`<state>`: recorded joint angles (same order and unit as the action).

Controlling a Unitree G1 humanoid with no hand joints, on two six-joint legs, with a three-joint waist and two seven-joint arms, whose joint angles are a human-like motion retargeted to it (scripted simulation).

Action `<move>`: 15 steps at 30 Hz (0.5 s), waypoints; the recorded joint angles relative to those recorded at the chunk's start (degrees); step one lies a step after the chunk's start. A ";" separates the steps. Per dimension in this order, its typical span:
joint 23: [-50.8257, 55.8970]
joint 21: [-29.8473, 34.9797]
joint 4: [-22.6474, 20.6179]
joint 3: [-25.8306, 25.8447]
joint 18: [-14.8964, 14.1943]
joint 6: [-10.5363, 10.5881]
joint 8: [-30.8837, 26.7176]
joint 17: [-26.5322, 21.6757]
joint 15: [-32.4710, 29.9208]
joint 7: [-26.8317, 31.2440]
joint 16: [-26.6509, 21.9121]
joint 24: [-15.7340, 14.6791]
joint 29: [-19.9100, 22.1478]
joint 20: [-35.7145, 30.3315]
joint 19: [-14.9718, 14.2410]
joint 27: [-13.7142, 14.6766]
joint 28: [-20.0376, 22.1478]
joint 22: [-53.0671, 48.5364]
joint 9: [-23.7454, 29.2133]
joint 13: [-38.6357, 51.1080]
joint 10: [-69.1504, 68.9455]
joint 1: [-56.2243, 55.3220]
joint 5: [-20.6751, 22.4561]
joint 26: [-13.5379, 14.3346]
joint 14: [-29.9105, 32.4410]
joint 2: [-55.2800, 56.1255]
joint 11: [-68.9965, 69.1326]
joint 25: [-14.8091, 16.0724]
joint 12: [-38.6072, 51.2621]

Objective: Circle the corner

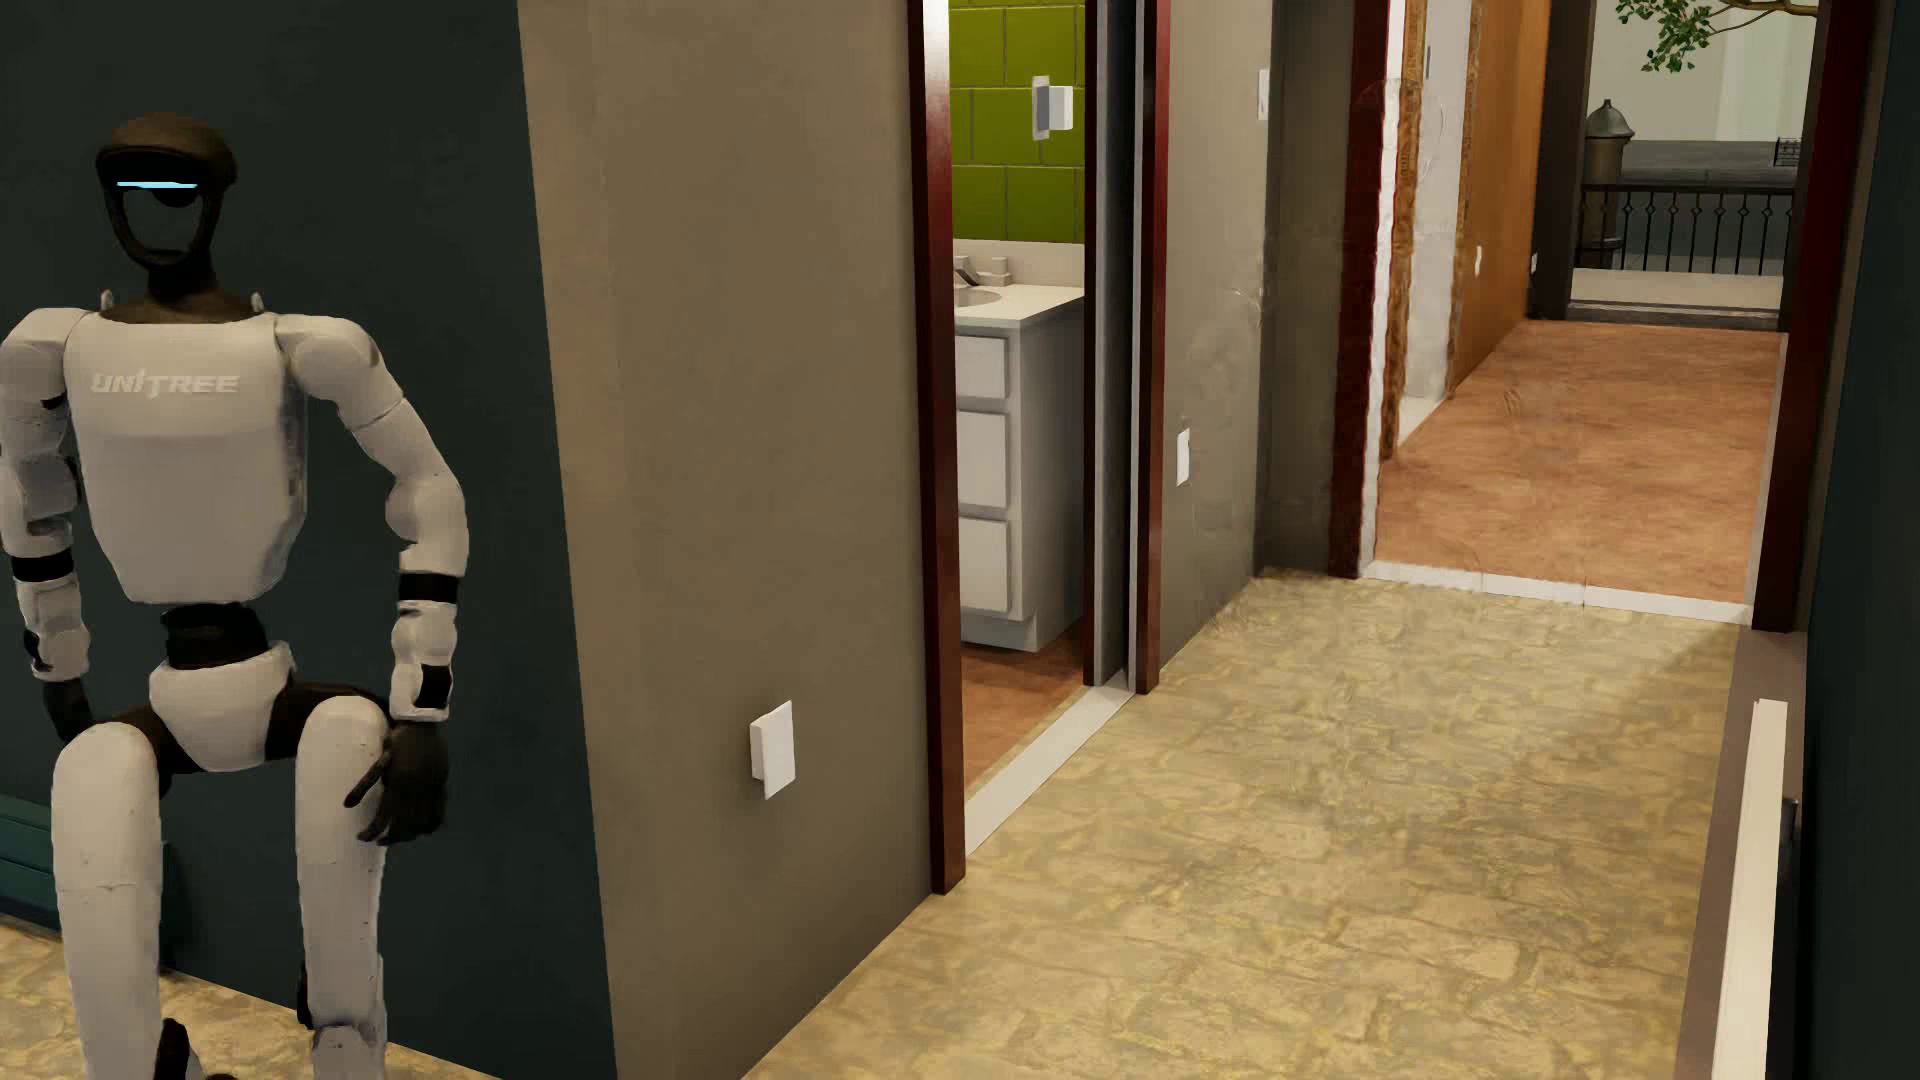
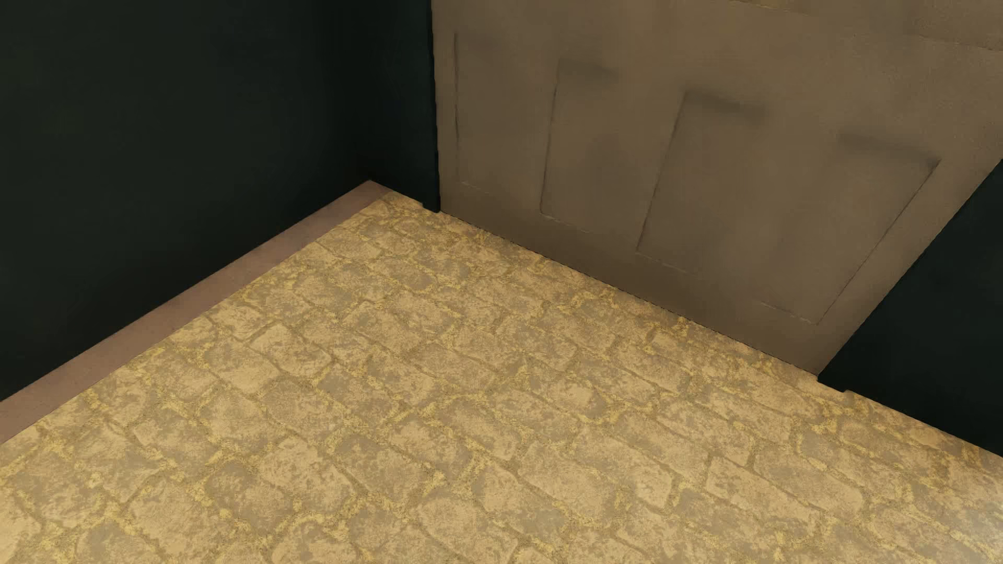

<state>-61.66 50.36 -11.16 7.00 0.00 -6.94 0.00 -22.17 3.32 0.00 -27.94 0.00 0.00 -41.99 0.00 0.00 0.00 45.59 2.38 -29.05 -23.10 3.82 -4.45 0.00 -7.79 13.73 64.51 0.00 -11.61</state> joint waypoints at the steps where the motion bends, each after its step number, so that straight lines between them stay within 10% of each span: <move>1: 0.75 -1.58 0.41 0.57 0.00 0.46 0.00 0.12 -0.13 0.00 0.09 0.00 0.00 3.31 0.00 0.00 0.00 -2.93 0.79 0.12 0.54 3.03 1.06 0.00 -1.95 1.30 -8.60 0.00 0.77; 5: 4.65 -10.72 1.30 -1.30 0.00 1.02 0.00 -1.06 -15.04 0.00 0.94 0.00 0.00 8.17 0.00 0.00 0.00 -9.88 2.16 3.00 1.13 11.54 1.60 0.00 -5.57 3.36 -37.00 0.00 1.43; 9: 6.22 -18.93 5.47 -2.45 0.00 2.64 0.00 -3.63 -20.23 0.00 1.14 0.00 0.00 0.01 0.00 0.00 0.00 -1.83 1.73 5.38 0.55 18.87 2.03 0.00 -0.02 2.42 -32.21 0.00 -4.33; 13: 5.17 -18.21 8.60 -3.99 0.00 5.79 0.00 -5.09 -7.80 0.00 0.35 0.00 0.00 -19.83 0.00 0.00 0.00 11.21 -0.08 8.43 -34.35 -3.81 2.68 0.00 21.08 -5.13 -29.78 0.00 -6.72; 15: 6.40 -18.80 4.83 -9.33 0.00 4.78 0.00 -5.18 -3.99 0.00 -1.23 0.00 0.00 -15.82 0.00 0.00 0.00 9.06 -1.23 9.81 -45.35 -18.51 1.66 0.00 20.25 -6.60 -31.09 0.00 -7.71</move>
<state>-55.26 31.56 -6.33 -2.33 0.00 -2.16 0.00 -27.35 -0.67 0.00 -29.17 0.00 0.00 -57.81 0.00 0.00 0.00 54.66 1.15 -19.25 -68.45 -14.70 -2.79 0.00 12.46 7.13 33.42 0.00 -19.32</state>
